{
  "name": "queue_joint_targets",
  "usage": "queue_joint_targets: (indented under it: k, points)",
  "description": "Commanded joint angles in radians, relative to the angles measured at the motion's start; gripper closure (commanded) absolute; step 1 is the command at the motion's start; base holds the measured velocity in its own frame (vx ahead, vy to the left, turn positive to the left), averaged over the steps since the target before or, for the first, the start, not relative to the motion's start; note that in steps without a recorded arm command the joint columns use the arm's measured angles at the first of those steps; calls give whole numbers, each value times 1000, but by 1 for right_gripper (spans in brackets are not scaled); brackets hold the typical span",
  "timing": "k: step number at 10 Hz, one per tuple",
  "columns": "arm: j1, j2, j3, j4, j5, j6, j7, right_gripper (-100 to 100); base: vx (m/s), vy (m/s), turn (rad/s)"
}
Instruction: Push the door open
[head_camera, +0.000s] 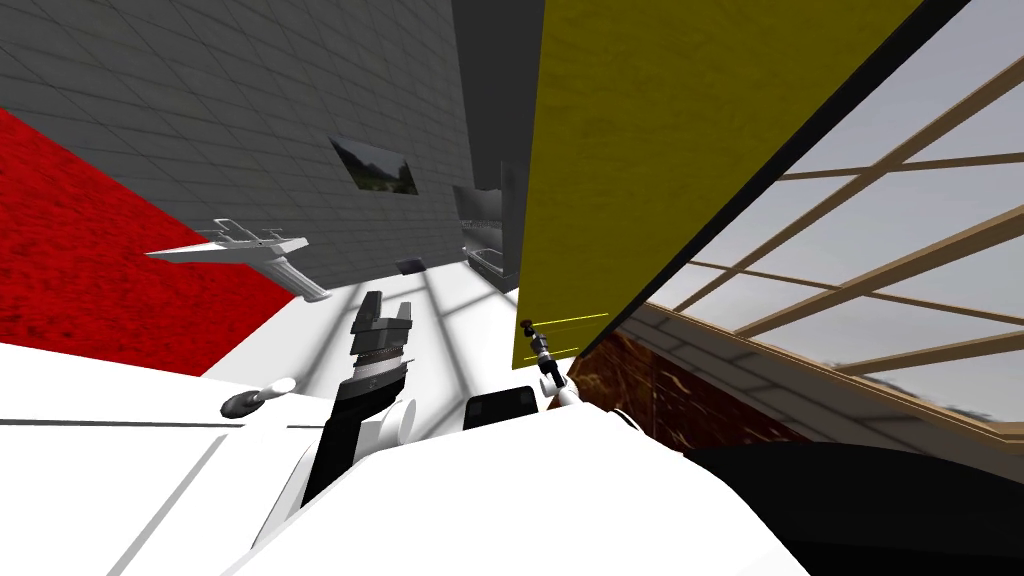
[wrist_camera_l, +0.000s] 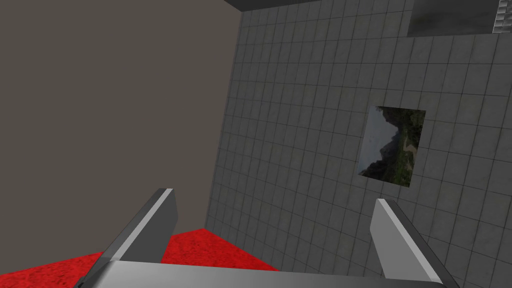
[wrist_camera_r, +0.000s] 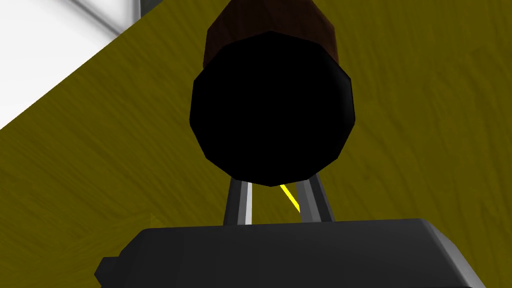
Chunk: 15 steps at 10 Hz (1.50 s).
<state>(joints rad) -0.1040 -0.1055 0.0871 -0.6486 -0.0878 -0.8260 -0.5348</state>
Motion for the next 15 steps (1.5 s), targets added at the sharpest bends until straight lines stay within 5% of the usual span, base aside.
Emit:
queue_joint_targets:
  k: [1,6,15]
  points:
    - [-14,1,15,-8,-18,-12,-50,100,60,39,-99]
    - [-25,2,30,1,-42,-11,-150,100,36,19,-35]
    - [-30,2,38,22,-54,-11,-191,100,14,8,-15]
